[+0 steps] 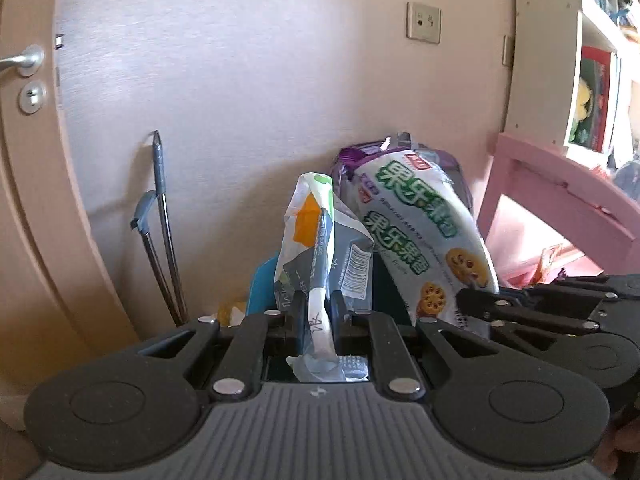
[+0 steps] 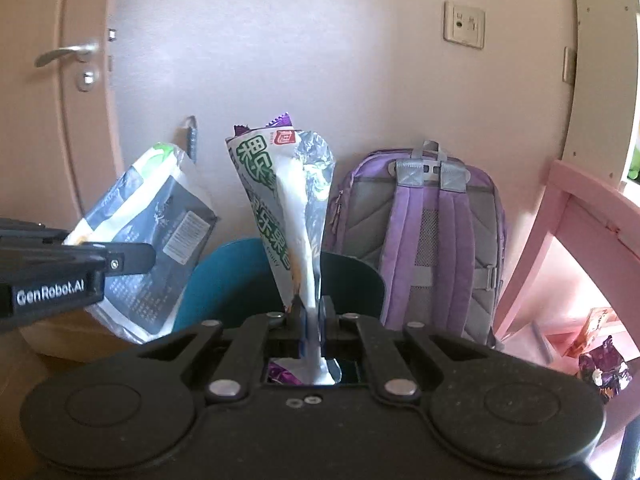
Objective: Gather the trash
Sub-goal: 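Lift both held wrappers up to the teal wastebasket on the bench, then open both grippers over the wastebasket to drop the wrappers inside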
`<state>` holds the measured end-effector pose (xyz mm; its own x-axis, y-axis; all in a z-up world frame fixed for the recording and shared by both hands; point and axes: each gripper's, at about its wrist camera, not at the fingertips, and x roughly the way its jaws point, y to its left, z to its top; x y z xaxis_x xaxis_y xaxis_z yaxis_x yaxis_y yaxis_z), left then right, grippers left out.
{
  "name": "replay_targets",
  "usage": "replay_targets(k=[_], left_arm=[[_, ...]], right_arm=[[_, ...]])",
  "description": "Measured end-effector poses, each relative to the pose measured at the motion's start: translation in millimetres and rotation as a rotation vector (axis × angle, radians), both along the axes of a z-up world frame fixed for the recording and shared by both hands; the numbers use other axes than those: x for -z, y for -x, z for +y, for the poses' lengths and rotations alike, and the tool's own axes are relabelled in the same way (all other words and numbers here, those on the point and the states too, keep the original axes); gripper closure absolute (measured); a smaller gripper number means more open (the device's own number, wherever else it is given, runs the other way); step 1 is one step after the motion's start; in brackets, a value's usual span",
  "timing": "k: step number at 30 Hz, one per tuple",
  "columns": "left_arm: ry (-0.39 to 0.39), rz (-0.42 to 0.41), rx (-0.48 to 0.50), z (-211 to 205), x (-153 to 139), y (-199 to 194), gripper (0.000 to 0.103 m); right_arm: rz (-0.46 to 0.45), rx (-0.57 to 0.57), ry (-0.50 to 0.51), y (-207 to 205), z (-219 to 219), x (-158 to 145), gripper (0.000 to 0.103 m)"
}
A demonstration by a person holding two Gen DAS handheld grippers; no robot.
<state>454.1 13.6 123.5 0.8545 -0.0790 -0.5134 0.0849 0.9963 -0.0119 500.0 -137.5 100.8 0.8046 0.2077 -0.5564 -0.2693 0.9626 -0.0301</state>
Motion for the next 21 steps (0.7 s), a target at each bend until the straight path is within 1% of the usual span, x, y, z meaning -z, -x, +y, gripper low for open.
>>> replay_targets(k=[5,7,12,15,16,17,19,21], left_arm=[[-0.039,0.029,0.0,-4.7,19.2,-29.7,0.091],[-0.049,0.065,-0.016,-6.0,31.6,-41.8,0.091],[-0.038,0.159,-0.048,-4.8,63.0,-75.6,0.091],[-0.053,0.208,-0.048,-10.7,76.8,-89.2,0.091],[-0.062,0.221,-0.049,-13.3,79.8,-92.2,0.091],[-0.075,0.238,-0.048,-16.4,83.1,-95.3,0.091],[-0.122,0.266,-0.063,-23.8,88.5,-99.2,0.091],[-0.135,0.301,-0.058,-26.3,93.9,-104.0,0.091]], right_arm=[[0.033,-0.006,0.017,-23.9,12.1,19.2,0.098],[0.054,-0.008,0.025,-31.4,14.5,29.0,0.098],[0.122,-0.012,0.048,-40.2,16.9,50.5,0.098],[0.156,-0.024,0.063,-45.1,18.6,60.9,0.098],[0.16,-0.025,0.073,-46.0,20.0,63.1,0.097],[0.165,-0.03,0.08,-46.0,20.9,65.0,0.094],[0.174,-0.036,0.098,-46.1,22.6,69.2,0.091],[0.18,-0.041,0.109,-47.2,23.4,71.5,0.087]])
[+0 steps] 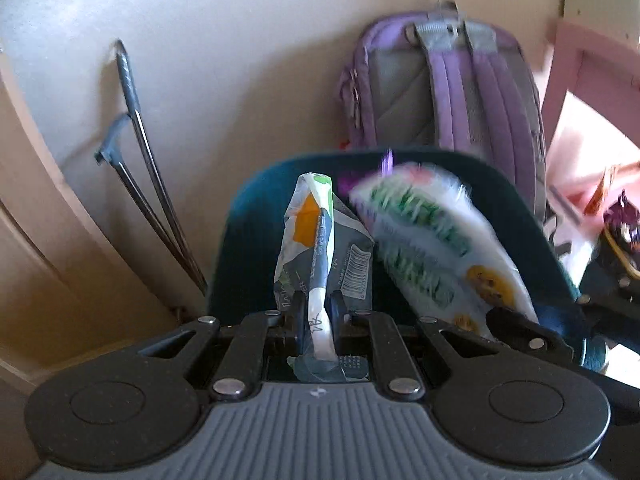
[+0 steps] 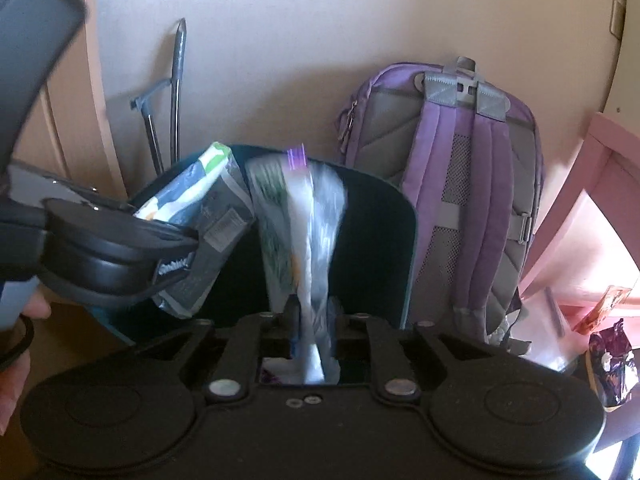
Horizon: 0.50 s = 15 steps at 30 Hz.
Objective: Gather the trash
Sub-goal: 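Open both grippers over the wastebasket to drop the wrappers inside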
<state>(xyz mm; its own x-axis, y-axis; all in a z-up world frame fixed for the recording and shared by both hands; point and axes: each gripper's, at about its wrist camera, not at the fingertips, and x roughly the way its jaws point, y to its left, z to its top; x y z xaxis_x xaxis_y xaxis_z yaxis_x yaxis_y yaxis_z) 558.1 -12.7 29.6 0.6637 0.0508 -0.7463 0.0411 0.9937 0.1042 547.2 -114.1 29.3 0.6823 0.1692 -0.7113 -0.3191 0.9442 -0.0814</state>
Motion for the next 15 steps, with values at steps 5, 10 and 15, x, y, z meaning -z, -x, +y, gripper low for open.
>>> replay_targets(k=[5,10,15], left_arm=[[0.014,0.04,-0.007,2.3,6.8,-4.9,0.086],[0.034,0.026,-0.02,1.7,3.2,-0.2,0.036],[0.015,-0.008,-0.001,-4.7,-9.4,15.3,0.032]], right_arm=[[0.01,-0.013,-0.023,1.3,-5.7,0.5,0.079],[-0.01,-0.019,-0.045,9.6,-14.2,-7.5,0.068],[-0.029,-0.022,-0.042,23.2,-15.8,-18.6,0.065]])
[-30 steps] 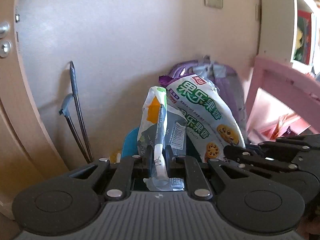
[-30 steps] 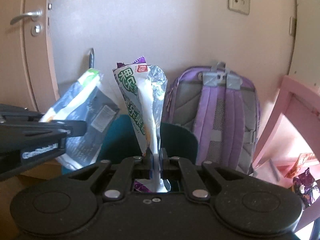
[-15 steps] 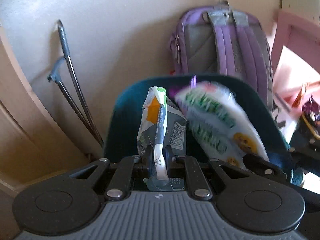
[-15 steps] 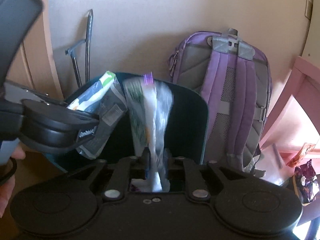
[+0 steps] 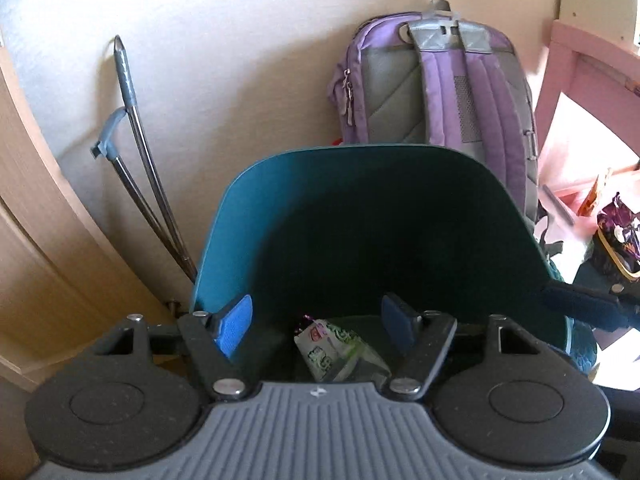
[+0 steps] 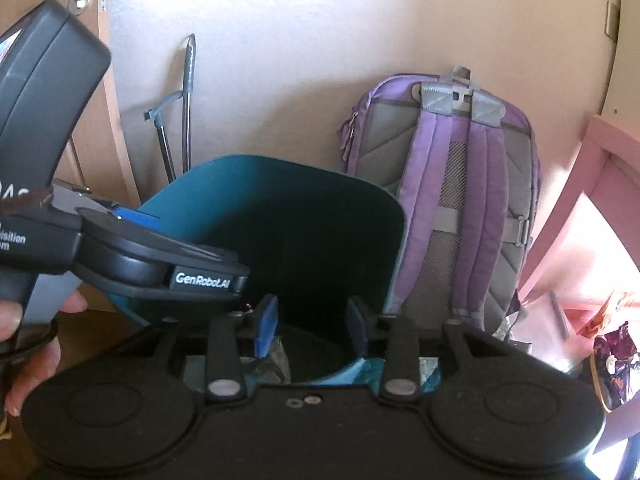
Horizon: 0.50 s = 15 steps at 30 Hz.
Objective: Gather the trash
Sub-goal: 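Open both grippers over the wastebasket to drop the wrappers inside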
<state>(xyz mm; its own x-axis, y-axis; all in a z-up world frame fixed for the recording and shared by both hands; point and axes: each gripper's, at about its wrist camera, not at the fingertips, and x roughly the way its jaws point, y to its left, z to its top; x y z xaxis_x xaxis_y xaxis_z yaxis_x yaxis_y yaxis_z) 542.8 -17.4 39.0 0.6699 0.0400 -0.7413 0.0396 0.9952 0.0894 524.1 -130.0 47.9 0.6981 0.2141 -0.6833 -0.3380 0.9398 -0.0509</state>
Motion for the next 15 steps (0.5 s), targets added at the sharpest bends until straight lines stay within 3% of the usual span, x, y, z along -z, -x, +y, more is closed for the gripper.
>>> replay_targets(k=[15], left_arm=[[0.055,-0.056,0.053,3.3,-48.9,95.2,0.032]], right_arm=[[-0.029,-0.006,-0.022,70.5,-2.9,-33.7,0.057]])
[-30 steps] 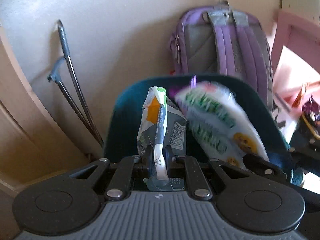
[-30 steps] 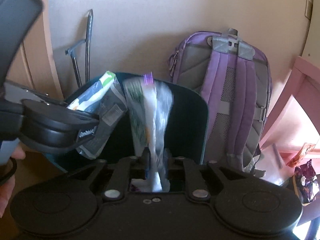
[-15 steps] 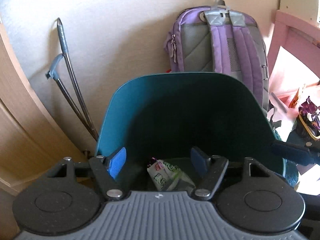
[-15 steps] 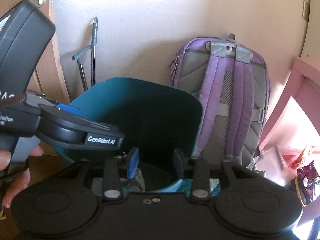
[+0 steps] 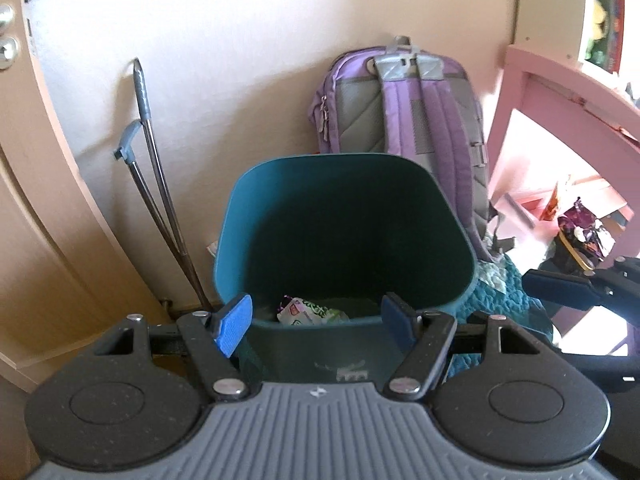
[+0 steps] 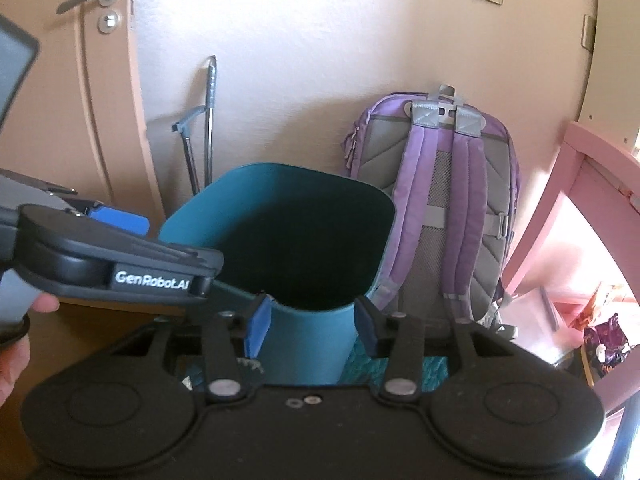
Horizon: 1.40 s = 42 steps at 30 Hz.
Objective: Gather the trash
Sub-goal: 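Open both grippers over the wastebasket to drop the wrappers inside, then move both tools back down toward the trash pile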
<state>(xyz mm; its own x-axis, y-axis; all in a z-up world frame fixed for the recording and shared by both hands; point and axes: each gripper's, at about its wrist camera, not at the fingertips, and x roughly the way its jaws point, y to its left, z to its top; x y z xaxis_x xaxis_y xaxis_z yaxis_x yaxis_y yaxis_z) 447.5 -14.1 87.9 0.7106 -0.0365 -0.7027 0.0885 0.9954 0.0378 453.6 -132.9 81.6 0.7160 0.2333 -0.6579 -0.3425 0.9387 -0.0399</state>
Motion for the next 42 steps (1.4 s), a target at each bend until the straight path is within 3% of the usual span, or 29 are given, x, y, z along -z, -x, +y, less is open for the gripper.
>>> replay_targets(k=[12,23,36,37,40,42], left_arm=[[0.02,-0.029,0.046,6.1,-10.7,93.3,0.03],[0.056,-0.046,0.062,30.9,8.7,161.6,0.024],[0.186,0.019,-0.032,94.9,91.7,209.0,0.02],[0.191,0.023,-0.037,99.6,98.8,210.3,0.018],[0.185,0.059,-0.046,112.6,126.2,206.6,0.0],[0.166,0.063,-0.043,118.6,144.8,204.7,0.0]], right_arm=[[0.021,-0.064,-0.019,70.2,-0.2,-10.6,0.053],[0.112,-0.08,-0.039,122.7,-0.8,20.2,0.048],[0.233,-0.063,-0.063,154.3,7.0,96.3,0.045],[0.241,-0.06,-0.065,154.9,8.3,104.3,0.045],[0.246,-0.052,-0.068,156.3,13.3,128.5,0.045],[0.245,-0.052,-0.066,155.6,16.5,143.6,0.045]])
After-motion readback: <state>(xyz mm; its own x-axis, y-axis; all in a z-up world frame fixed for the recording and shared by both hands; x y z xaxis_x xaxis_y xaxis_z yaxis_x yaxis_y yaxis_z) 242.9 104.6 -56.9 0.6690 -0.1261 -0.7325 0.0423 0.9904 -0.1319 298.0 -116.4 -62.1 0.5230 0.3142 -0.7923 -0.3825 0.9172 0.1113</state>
